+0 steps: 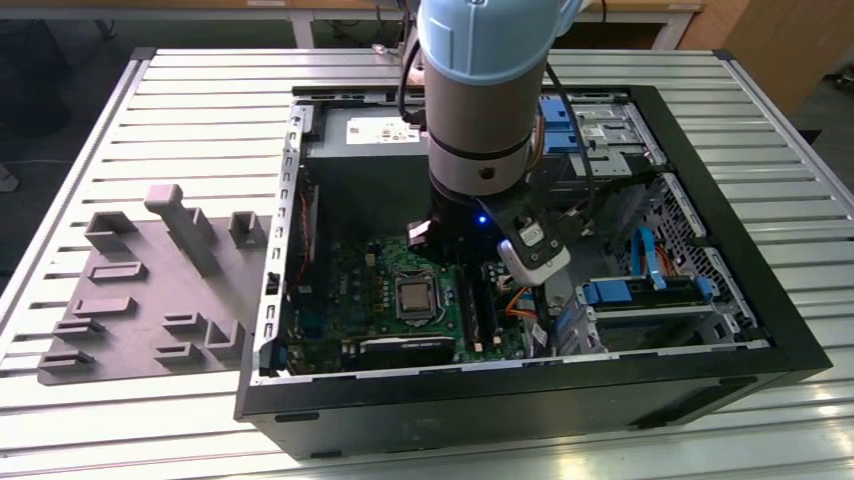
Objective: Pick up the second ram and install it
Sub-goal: 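Insert the second ram into the second slot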
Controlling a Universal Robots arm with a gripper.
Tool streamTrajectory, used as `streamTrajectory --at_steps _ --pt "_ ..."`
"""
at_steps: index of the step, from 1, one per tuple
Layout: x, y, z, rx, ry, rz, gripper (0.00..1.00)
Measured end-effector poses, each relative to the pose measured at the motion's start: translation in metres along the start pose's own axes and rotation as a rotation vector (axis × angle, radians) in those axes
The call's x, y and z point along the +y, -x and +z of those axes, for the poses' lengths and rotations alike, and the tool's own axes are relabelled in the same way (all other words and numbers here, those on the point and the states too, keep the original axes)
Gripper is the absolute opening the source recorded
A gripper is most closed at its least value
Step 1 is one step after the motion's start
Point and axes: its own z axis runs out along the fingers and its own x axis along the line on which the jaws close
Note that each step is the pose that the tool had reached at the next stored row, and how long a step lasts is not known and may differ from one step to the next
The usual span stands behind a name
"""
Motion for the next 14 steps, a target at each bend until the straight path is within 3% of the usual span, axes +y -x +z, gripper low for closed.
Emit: streamTrajectory --at_steps 14 --pt "0.0 0.0001 0.0003 0.0 -0.0001 0.002 0.11"
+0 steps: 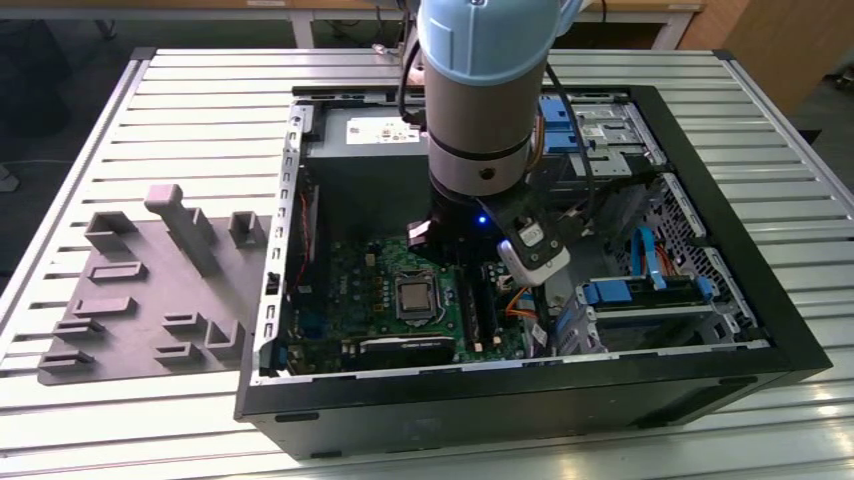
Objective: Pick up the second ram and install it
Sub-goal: 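Insert the second ram into the second slot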
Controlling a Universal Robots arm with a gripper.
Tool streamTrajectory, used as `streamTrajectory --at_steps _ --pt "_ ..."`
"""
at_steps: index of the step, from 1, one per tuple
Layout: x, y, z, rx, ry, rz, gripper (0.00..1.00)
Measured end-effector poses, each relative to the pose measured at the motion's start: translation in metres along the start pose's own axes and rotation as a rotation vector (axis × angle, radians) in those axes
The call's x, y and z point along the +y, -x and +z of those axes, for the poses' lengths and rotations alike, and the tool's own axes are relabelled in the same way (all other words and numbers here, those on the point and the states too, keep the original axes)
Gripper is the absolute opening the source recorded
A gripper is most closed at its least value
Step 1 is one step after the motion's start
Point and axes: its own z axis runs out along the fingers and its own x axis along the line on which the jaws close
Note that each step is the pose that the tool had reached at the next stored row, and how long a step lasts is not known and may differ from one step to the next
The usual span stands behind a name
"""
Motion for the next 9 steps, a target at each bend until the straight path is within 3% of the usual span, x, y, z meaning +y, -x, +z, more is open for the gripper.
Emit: streamTrajectory --at_steps 9 --pt "-0.0001 0.0004 0.0001 -0.0013 -0.0026 0.029 0.11"
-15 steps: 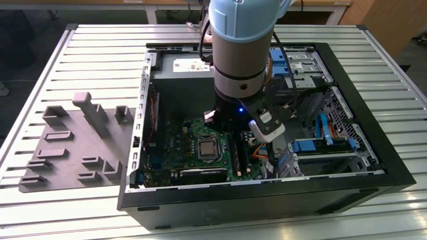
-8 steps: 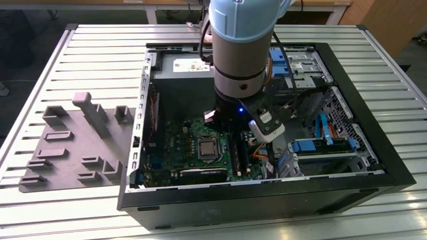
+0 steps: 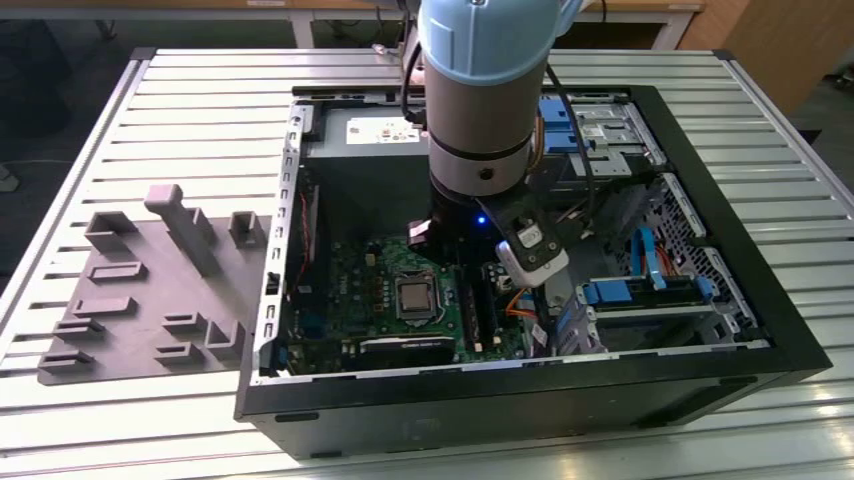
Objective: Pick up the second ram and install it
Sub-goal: 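Insert the second ram into the second slot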
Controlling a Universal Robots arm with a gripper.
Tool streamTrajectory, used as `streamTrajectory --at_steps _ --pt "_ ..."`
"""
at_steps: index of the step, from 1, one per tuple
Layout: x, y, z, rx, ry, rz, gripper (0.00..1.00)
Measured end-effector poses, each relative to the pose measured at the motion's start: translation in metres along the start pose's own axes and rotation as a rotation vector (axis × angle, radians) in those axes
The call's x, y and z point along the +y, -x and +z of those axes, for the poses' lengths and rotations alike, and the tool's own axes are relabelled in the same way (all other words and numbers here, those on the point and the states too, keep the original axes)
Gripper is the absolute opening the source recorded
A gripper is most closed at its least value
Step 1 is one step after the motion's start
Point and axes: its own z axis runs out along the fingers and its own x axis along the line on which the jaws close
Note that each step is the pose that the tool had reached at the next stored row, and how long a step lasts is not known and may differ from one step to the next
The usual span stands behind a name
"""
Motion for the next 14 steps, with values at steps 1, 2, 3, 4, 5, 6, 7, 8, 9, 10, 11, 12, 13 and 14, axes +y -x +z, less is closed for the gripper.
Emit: streamTrajectory --at_steps 1,2,3,4,5,6,7,8,9,10,11,12,13,14 --pt "0.0 0.0 0.0 0.0 -0.0001 0.0 0.11" --pt "0.0 0.0 0.0 0.0 0.0 0.0 0.11" --pt "0.0 0.0 -0.0001 0.0 0.0 0.0 0.11" --pt "0.0001 0.0 -0.0002 -0.0001 0.0002 0.0 0.11" --pt "0.0001 0.0 -0.0002 -0.0002 0.0005 0.0 0.11" --pt "0.0001 0.0 -0.0004 -0.0002 0.0003 0.0 0.11" --pt "0.0 0.0 -0.0006 -0.0001 0.0 0.0 0.11" --pt "0.0 0.0 -0.0006 0.0 0.0 0.0 0.11" --pt "0.0 0.0 -0.0006 0.0 0.0 0.0 0.11" --pt "0.0 0.0 -0.0006 0.0 0.0 0.0 0.11" --pt "0.0 0.0 -0.0005 0.0 -0.0003 0.0 0.11" --pt "0.0 -0.0001 -0.0003 0.0 -0.0006 0.0 0.11" --pt "0.0 -0.0001 -0.0001 0.0 -0.0012 0.0 0.11" --pt "0.0 -0.0001 0.0001 0.0 -0.0019 0.0 0.11"
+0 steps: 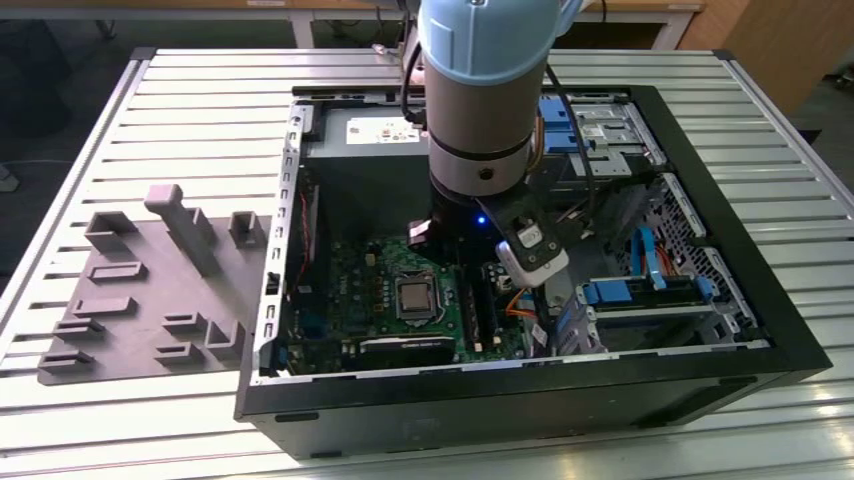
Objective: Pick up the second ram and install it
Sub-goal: 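Insert the second ram into the second slot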
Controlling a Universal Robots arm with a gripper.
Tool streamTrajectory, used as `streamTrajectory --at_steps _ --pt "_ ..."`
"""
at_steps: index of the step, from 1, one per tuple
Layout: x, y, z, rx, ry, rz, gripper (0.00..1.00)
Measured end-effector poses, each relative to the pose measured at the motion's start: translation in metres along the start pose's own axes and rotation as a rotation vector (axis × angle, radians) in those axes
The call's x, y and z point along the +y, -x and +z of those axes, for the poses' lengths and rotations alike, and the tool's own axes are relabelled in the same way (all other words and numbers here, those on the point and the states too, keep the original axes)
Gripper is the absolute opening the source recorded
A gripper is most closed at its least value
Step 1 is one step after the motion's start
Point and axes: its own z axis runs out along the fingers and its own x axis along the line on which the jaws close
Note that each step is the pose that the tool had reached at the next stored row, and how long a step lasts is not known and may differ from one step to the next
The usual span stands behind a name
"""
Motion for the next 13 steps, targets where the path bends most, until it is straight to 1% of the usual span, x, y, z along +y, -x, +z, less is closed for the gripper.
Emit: streamTrajectory --at_steps 7,8,13 --pt "-0.0001 -0.0003 0.0022 -0.0001 -0.0024 0.0 0.11" --pt "-0.0002 -0.0005 0.0037 -0.0002 -0.0026 0.0 0.11" --pt "-0.0002 -0.0005 0.004 -0.0001 -0.0027 0.0 0.11"
